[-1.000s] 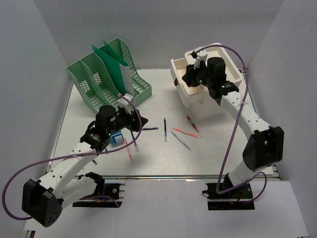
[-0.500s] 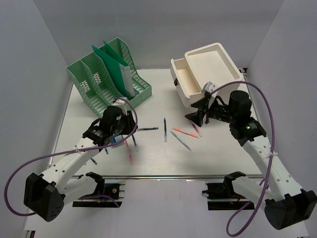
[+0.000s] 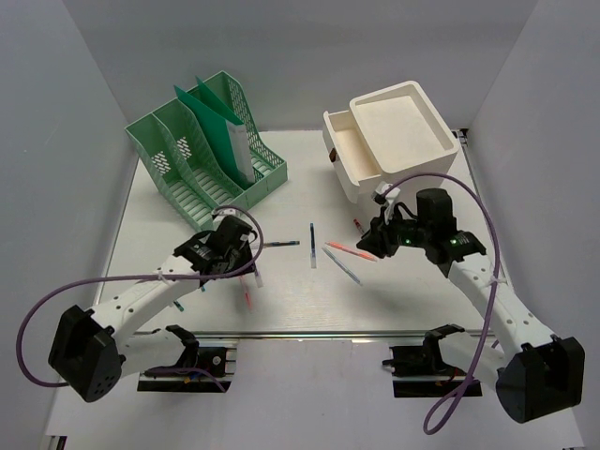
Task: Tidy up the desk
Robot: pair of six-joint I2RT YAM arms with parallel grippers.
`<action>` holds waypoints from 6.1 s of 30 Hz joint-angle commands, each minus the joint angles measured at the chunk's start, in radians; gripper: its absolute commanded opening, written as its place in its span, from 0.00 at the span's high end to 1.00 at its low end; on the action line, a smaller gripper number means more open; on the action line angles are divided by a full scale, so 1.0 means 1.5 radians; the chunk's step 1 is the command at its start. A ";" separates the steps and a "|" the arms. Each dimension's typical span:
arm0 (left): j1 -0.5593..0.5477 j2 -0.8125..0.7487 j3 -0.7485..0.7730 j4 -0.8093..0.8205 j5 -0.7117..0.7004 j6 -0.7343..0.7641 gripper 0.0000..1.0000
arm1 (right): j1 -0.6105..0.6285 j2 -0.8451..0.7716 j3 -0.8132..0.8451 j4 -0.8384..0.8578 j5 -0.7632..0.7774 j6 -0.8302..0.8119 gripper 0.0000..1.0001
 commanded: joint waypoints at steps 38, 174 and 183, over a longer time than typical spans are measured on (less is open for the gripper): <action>-0.107 0.159 -0.135 0.084 -0.141 -0.207 0.66 | -0.050 -0.054 -0.028 0.045 0.036 0.011 0.59; -0.085 -0.143 0.036 0.320 -0.041 0.419 0.14 | 0.085 0.421 0.101 -0.052 0.177 -0.503 0.63; -0.085 -0.144 0.029 0.325 -0.046 0.422 0.14 | 0.085 0.423 0.087 -0.032 0.222 -0.434 0.87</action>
